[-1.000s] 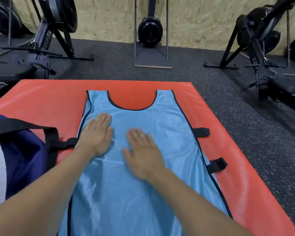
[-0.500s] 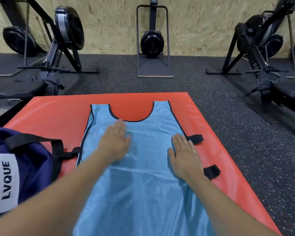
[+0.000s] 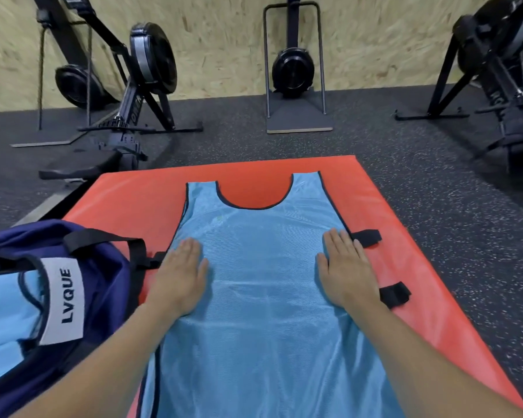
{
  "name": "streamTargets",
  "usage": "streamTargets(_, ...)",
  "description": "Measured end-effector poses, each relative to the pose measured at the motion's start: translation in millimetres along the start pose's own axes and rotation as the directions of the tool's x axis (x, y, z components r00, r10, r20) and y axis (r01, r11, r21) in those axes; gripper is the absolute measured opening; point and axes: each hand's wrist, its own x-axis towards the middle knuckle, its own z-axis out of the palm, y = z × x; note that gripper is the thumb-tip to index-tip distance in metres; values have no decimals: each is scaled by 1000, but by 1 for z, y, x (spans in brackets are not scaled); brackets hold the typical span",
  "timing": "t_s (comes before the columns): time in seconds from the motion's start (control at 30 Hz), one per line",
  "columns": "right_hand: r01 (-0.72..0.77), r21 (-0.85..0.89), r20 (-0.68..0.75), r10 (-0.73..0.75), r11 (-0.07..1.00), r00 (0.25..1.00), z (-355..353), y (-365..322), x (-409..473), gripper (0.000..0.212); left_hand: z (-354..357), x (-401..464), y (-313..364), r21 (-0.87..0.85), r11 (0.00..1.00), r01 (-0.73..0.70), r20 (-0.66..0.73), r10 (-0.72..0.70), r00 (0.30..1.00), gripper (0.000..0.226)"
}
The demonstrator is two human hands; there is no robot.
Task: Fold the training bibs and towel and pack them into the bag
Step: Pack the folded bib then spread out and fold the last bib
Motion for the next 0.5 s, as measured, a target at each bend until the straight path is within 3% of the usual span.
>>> streamTargets(0.1, 1, -2, -1, -1, 1000, 1000, 0, 0, -1, 62, 13, -13, 80, -105, 985, -135, -60, 129, 990, 93)
streamTargets(0.2, 2, -14, -12, -3, 1000, 1000, 1, 1, -1, 61, 36, -33, 121, -109, 956, -272, 12, 275, 961, 97)
streamTargets(0.33, -2, -9, 9, 2, 1000, 1000, 0, 0, 0, 61, 24, -32, 29, -51, 994, -94, -49, 91, 995, 85)
streamTargets(0.4, -9, -7, 0, 9, 1000, 1000, 1, 0, 0, 61, 10, -33, -20, 43, 999, 20, -50, -18, 999, 90)
streamTargets(0.5, -9, -15, 18, 9, 1000, 1000, -1, 0, 0, 62, 7, -37, 1, 31, 999, -21, -65, 23, 998, 92)
